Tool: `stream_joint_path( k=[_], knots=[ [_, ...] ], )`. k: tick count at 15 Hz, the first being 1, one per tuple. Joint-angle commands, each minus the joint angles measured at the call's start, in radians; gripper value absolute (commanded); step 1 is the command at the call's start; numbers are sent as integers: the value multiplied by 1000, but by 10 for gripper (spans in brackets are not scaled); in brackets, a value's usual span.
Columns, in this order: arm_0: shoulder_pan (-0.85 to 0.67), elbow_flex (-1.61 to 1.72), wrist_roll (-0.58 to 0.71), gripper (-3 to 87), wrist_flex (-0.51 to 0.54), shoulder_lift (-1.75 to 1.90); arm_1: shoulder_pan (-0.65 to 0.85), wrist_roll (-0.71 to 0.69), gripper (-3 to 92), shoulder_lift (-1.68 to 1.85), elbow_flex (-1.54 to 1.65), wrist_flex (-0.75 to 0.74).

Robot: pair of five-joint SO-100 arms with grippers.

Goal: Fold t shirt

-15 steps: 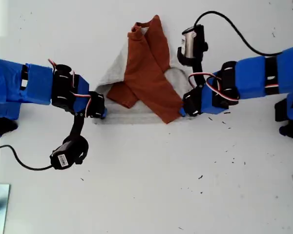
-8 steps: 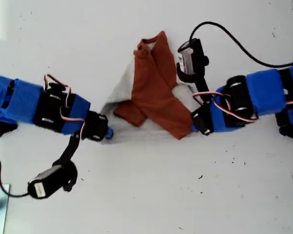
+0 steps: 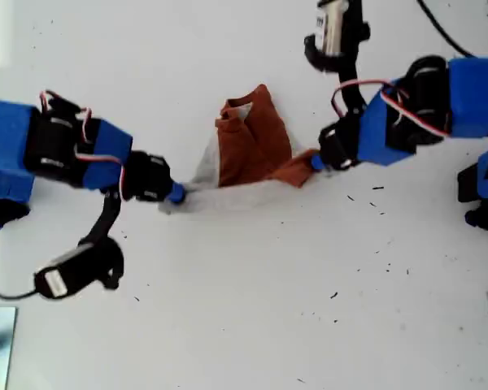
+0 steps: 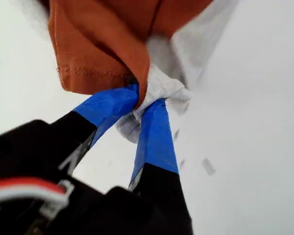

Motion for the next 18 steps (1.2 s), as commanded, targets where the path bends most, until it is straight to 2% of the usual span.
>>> stream_joint_path(
  k=[1, 2, 3, 4, 5, 6, 7, 8, 9, 10, 12, 14, 15, 16, 17, 18],
  knots=[
    [-276, 77, 123, -3, -31, 133, 189, -166, 33, 21, 23, -239],
    [-371, 112, 164, -3, -38, 183, 261, -199, 35, -5, 29, -319],
    [-451, 146, 213, -3, -55, 244, 333, -199, 143, -17, 29, -387],
    [-523, 202, 262, 86, -109, 324, 400, -196, 268, -28, 37, -468],
    [-574, 270, 331, 253, -192, 408, 459, -176, 252, -46, 35, -522],
    [-626, 319, 339, 269, -212, 468, 537, -75, 232, -54, 52, -558],
    [-666, 347, 365, 333, -225, 500, 618, -8, 222, -43, 78, -591],
    [-695, 348, 387, 306, -215, 505, 686, 2, 219, -31, 74, -572],
    [-716, 350, 397, 199, -215, 515, 741, -6, 219, -23, 41, -506],
    [-729, 364, 397, 131, -218, 549, 770, -54, 219, 0, 18, -439],
    [-701, 428, 399, 125, -207, 652, 772, -152, 219, 129, 80, -316],
    [-540, 646, 330, 79, -212, 983, 695, -230, 190, 396, 353, -245],
    [-430, 801, 238, 41, -196, 1244, 640, -158, 46, 604, 557, -245],
    [-316, 973, 123, -2, -138, 1565, 581, -77, 36, 821, 746, -224],
    [-221, 1121, 0, -2, -51, 1740, 528, -5, 36, 1017, 902, -169],
    [-132, 1189, -43, -2, -81, 1689, 482, 66, 36, 1186, 1040, -95]
  ],
)
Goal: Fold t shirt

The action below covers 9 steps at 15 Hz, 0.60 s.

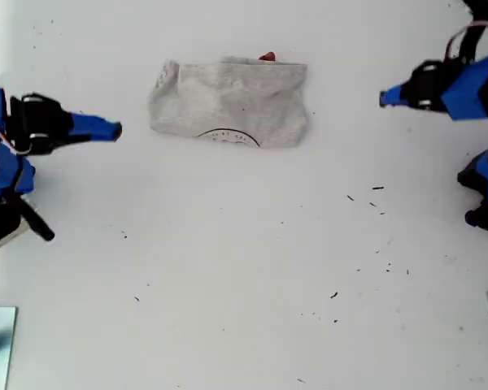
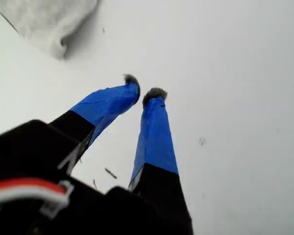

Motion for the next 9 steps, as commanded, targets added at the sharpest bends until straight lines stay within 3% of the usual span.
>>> stream_joint_path(
  k=[1, 2, 3, 4, 5, 6, 7, 9],
  knots=[
    [183, 213, -175, -2, -57, 129, -75, 152, 36, 463, 273, 190],
    [204, 215, -192, -2, -15, 87, -81, 272, 39, 580, 374, 282],
    [207, 215, -135, 4, 60, 127, -117, 244, 46, 551, 425, 241],
    [218, 215, -31, 46, 58, 126, -163, 233, 45, 569, 423, 245],
    [230, 215, -21, 67, 57, 126, -170, 310, 44, 569, 423, 242],
    [241, 215, -21, 69, 57, 126, -160, 167, 45, 569, 423, 242],
    [245, 215, -21, 75, 57, 126, -164, -132, 45, 569, 423, 244],
    [249, 215, -21, 76, 57, 126, -172, -143, 41, 569, 422, 249]
  ],
)
